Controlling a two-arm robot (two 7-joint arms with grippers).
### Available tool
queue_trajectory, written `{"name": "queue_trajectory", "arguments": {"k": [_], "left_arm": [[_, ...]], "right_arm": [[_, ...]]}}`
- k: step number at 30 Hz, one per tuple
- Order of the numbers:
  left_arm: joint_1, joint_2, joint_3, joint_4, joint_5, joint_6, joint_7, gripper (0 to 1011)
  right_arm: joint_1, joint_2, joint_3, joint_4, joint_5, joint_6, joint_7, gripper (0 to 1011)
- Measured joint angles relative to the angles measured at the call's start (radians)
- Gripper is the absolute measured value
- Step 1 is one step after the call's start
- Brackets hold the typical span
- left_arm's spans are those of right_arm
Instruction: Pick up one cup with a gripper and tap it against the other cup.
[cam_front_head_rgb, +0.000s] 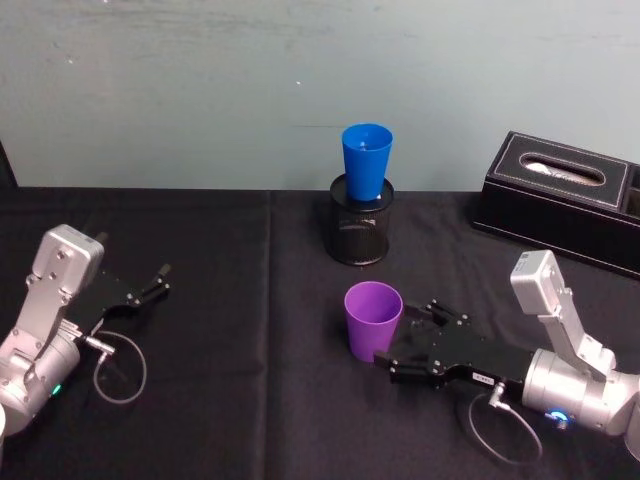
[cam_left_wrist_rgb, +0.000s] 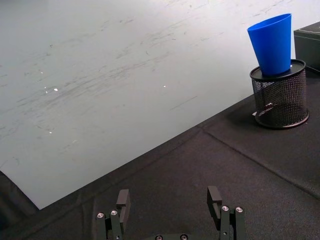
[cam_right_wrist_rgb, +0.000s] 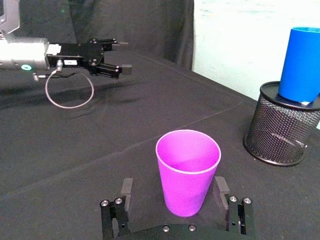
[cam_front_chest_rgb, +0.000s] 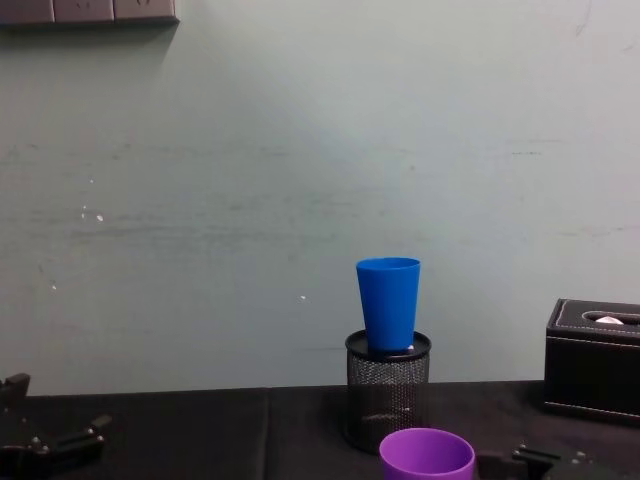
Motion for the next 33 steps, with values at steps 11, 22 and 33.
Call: {"name": "queue_trajectory", "arguments": {"k": [11,22,33], "left_arm": [[0.000,0.000,0.000,0.000,0.000,0.000,0.000,1011],[0.000,0.000,0.000,0.000,0.000,0.000,0.000,1012],[0.000,0.000,0.000,0.000,0.000,0.000,0.000,1011]], "right_arm": [[0.037,-0.056,0.001,0.069,-0.015,-0.009,-0.014,1003],[0.063,-0.099,0.011,0.121,-0.017,0.000,-0.026,1003],[0.072,-0.119,0.012,0.133,-0.010,0.019,-0.025,1003]]}}
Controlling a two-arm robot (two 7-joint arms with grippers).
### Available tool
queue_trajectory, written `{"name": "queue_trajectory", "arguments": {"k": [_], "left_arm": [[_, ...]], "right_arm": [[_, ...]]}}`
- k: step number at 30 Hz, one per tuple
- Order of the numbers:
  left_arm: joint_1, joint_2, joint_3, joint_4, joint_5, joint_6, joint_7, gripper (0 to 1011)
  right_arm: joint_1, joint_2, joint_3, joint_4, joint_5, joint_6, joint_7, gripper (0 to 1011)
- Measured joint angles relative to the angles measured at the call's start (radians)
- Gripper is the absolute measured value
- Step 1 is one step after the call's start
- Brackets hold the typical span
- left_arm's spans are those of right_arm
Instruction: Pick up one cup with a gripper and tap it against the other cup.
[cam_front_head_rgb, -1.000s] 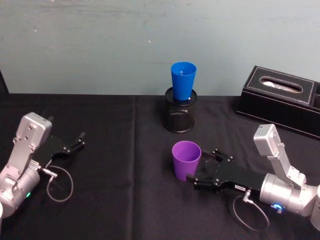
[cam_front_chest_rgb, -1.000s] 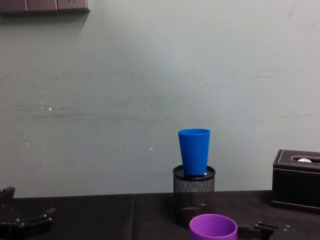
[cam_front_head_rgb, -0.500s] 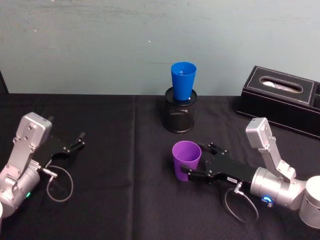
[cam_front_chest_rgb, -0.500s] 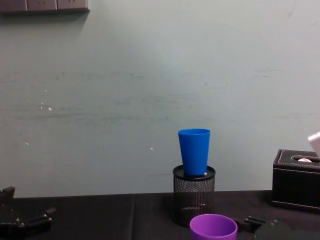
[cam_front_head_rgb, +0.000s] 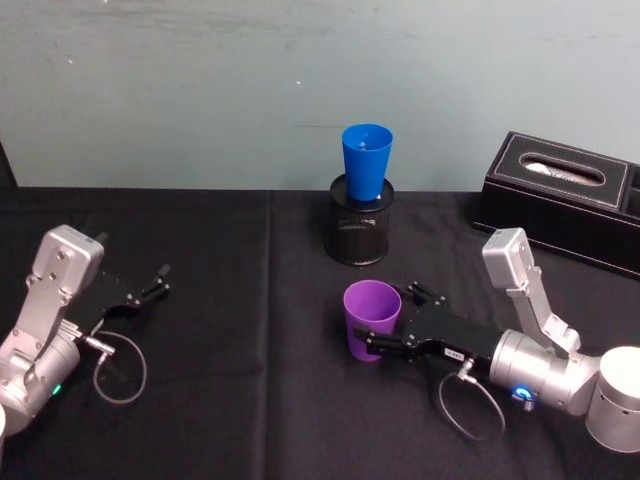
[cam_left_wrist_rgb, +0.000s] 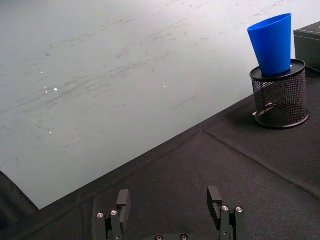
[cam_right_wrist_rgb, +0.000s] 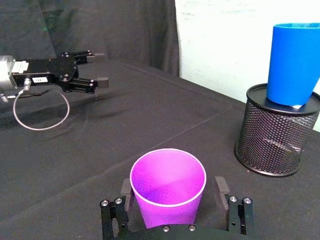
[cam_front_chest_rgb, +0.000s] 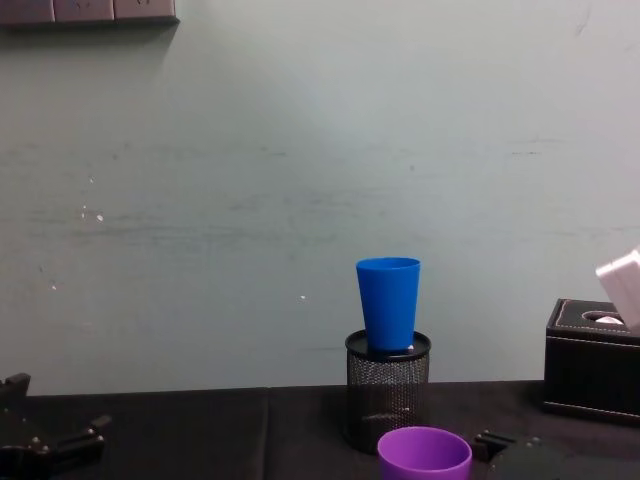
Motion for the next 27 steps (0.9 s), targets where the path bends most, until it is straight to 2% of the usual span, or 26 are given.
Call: {"name": "queue_trajectory", "arguments": {"k": [24,27], "left_arm": [[0.000,0.000,0.000,0.000,0.000,0.000,0.000,1011],[0.000,0.000,0.000,0.000,0.000,0.000,0.000,1011]], "right_arm": [[-0.001,-0.008,-0.001,0.010,0.016,-0.007,0.018,1003],[-0.001,-0.008,-0.001,0.009,0.016,-0.007,0.019,967]]}}
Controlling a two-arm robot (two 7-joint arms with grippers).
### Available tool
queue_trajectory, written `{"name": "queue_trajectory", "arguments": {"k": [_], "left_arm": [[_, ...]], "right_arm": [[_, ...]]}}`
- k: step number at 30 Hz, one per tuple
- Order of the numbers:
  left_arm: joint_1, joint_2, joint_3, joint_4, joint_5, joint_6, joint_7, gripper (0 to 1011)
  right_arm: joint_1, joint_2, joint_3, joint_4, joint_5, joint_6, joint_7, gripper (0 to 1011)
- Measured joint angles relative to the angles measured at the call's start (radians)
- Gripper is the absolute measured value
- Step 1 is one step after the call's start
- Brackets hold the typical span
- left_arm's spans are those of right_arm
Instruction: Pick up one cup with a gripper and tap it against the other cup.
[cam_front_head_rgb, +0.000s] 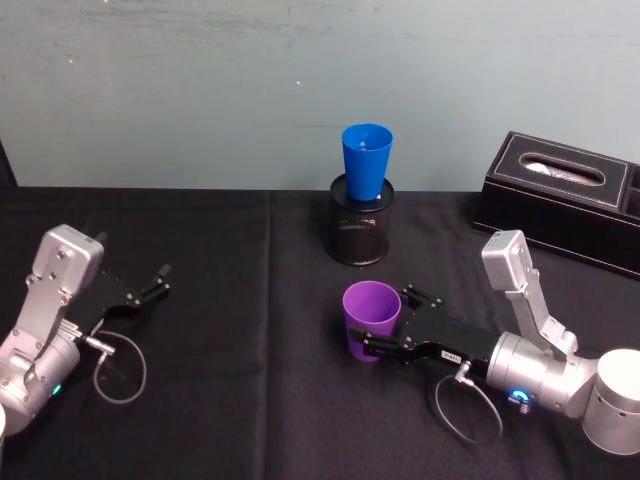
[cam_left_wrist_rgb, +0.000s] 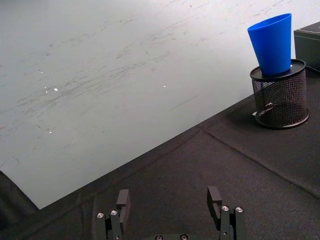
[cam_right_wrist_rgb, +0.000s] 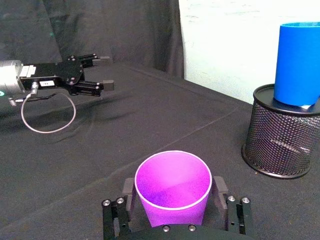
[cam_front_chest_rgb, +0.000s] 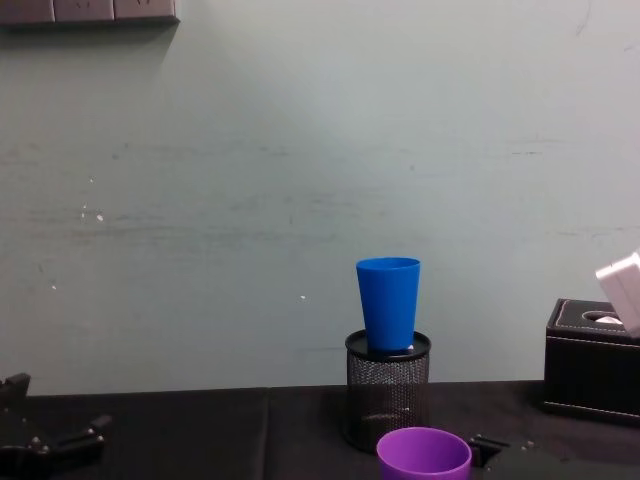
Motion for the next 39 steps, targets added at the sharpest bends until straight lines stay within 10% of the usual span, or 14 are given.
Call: {"name": "queue_trajectory", "arguments": {"k": [10,39], "left_arm": [[0.000,0.000,0.000,0.000,0.000,0.000,0.000,1011],[0.000,0.000,0.000,0.000,0.000,0.000,0.000,1012]], "right_arm": [[0.000,0.001,0.000,-0.001,0.000,0.001,0.000,765],[0.000,0.001,0.000,-0.002,-0.001,0.002,0.000,731]]}}
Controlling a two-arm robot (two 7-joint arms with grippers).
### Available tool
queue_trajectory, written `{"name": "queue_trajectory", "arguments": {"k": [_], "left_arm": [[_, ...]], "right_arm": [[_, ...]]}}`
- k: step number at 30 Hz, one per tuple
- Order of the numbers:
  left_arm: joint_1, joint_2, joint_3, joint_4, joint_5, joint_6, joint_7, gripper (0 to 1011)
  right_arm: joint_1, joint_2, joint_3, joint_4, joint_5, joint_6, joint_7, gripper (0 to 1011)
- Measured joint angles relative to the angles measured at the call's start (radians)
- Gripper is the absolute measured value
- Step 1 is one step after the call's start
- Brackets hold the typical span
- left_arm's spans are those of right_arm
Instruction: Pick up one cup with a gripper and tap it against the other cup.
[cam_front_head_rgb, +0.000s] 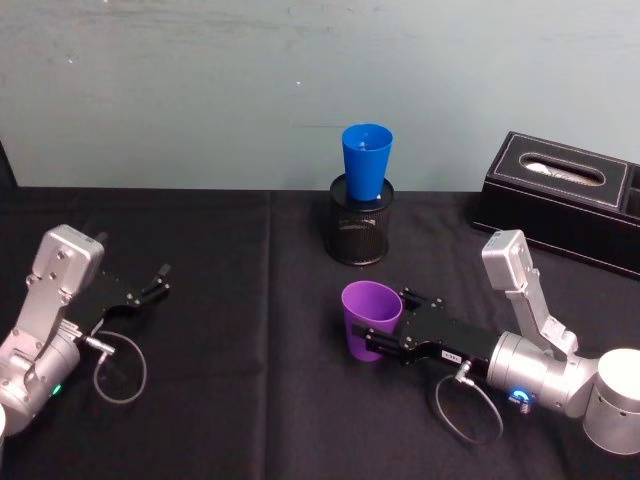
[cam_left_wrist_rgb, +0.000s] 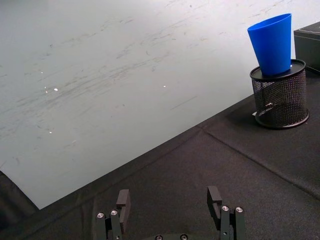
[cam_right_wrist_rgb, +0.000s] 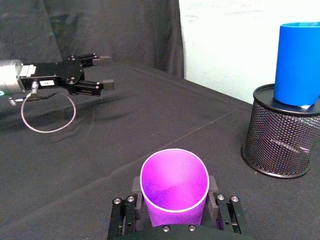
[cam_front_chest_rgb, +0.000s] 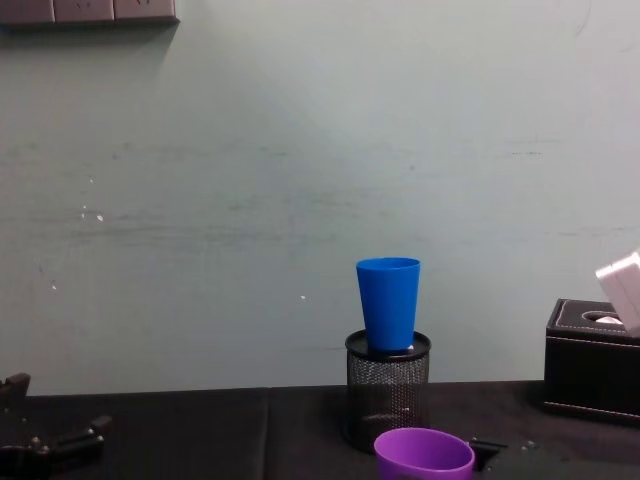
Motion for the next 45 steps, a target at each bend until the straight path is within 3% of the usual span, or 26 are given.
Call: {"name": "queue_trajectory", "arguments": {"k": [25,29,40,45], "left_arm": [[0.000,0.000,0.000,0.000,0.000,0.000,0.000,1011],[0.000,0.000,0.000,0.000,0.000,0.000,0.000,1012],[0.000,0.000,0.000,0.000,0.000,0.000,0.000,1012],[0.000,0.000,0.000,0.000,0.000,0.000,0.000,1012]], "right_arm": [[0.000,0.000,0.000,0.000,0.000,0.000,0.000,731],[0.003,0.006,0.001,0.001,0.008,-0.010,0.027,731],[0.017,0.052,0.033,-0.096,0.136,0.143,0.074,731],[0.033,0.082,0.037,-0.149,0.166,0.199,0.086,731]]}}
